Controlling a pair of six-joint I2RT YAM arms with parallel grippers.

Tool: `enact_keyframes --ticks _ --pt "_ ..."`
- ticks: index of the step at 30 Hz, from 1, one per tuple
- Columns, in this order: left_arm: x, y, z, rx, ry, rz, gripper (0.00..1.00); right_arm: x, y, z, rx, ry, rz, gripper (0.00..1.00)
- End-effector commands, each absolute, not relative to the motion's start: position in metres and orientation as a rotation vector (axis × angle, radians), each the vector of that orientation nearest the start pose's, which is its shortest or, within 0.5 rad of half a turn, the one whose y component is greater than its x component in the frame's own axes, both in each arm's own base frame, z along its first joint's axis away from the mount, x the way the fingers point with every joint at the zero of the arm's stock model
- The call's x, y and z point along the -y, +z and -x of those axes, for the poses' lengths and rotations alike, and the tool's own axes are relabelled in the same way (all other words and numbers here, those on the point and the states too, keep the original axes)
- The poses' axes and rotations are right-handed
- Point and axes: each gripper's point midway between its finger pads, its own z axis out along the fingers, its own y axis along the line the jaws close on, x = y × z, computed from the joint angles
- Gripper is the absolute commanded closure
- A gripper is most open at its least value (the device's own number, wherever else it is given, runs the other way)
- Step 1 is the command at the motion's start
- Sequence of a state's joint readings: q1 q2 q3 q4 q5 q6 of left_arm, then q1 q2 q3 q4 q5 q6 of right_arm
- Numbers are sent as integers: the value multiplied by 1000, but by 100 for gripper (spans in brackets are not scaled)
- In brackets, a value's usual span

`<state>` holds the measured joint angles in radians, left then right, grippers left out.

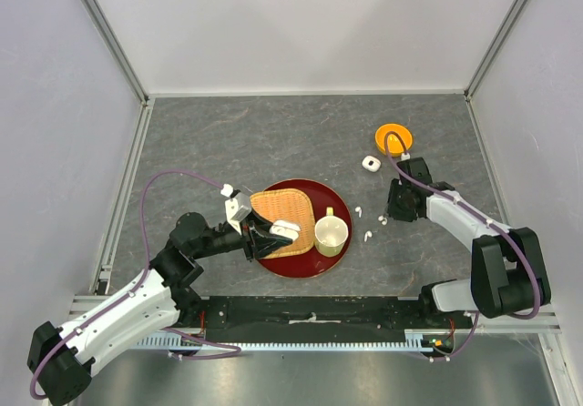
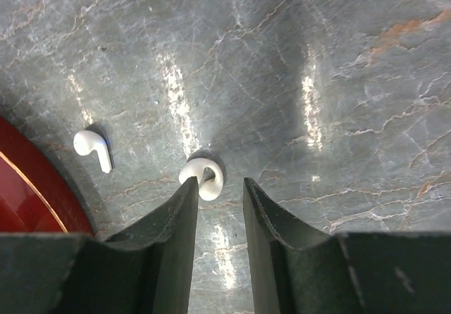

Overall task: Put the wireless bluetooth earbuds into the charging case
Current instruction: Adjust the earbud at the center of the board, then pick up the earbud from the center of the board.

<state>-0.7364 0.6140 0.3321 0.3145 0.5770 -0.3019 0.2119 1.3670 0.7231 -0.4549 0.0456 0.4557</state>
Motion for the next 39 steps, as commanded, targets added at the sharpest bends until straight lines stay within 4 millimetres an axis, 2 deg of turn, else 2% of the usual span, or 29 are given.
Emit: enact_keyframes --ticks 1,14,26,33,39 --pt "261 234 -132 -1426 -1230 -829 98 -72 47 -292 -2579 215 -333 61" --pt "263 234 -133 -1433 -1232 -832 98 -78 33 -286 -2624 259 -324 62" --pt "263 234 -134 -1433 -1226 -830 98 -66 48 -290 -2551 217 -371 63" --pt "263 236 -132 -1424 -1233 -837 98 -63 37 -284 -2588 204 -393 64" --pt "261 238 -132 -1406 -1227 -827 98 -69 30 -283 -2617 242 -369 64"
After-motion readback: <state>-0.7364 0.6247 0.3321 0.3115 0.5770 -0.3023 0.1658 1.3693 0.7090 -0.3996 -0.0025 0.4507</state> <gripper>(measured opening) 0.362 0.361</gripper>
